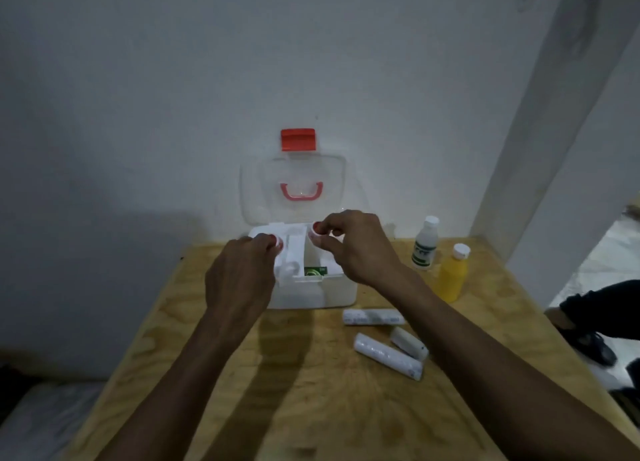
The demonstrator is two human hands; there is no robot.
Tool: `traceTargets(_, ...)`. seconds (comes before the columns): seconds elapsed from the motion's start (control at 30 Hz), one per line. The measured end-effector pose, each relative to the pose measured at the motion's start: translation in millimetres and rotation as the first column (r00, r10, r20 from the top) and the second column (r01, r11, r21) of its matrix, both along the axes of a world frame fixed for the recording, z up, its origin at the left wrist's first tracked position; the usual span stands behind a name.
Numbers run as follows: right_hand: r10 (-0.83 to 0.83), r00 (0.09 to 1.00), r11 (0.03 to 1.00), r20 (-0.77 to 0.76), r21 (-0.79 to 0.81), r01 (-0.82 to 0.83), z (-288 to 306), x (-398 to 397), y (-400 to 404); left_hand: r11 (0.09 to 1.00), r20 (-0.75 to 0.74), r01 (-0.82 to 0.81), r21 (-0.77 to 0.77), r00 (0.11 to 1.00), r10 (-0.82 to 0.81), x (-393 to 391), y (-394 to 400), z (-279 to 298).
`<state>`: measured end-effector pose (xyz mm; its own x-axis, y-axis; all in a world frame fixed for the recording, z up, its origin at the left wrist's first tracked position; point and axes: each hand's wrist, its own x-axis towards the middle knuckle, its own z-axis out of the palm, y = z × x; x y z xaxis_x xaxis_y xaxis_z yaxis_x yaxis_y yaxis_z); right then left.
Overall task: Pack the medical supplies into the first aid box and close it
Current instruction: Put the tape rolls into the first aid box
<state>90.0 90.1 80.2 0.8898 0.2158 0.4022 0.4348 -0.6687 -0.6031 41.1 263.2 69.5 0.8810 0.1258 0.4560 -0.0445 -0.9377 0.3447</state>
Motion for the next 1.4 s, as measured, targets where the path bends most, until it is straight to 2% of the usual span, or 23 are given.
traceTargets(0.17,0.053,0.998,0.997,-0.040,-0.053,-0.055,-6,33,41,0.997,-0.059,-0.049,0.063,0.997,0.053,28,35,1)
traceTargets(0.4,0.046,0.995,0.982,-0.093,-0.179,-0.062,-20,75,72,0.972,-0.097,0.020,0.233,0.995,0.002,70,49,-15)
traceTargets(0.57,0.058,0.994,0.959,-0.097,-0.273,-0.082,-26,86,85,0.961,-0.124,0.029,0.276,0.992,0.005,83,50,-26)
traceTargets(0.97,0.030,0.993,0.922,-0.117,-0.380,-0.073,-27,87,90,0.977,-0.196,0.052,0.208,0.980,-0.010,90,53,-28)
traceTargets(1.3,0.035,0.993,0.943,-0.115,-0.325,-0.071,-22,77,84,0.990,-0.117,0.060,0.129,0.992,-0.045,84,55,-27)
traceTargets(1.4,0.022,0.994,0.954,-0.105,-0.295,-0.053,-14,67,72,0.996,-0.065,0.059,0.062,0.996,-0.055,77,52,-23)
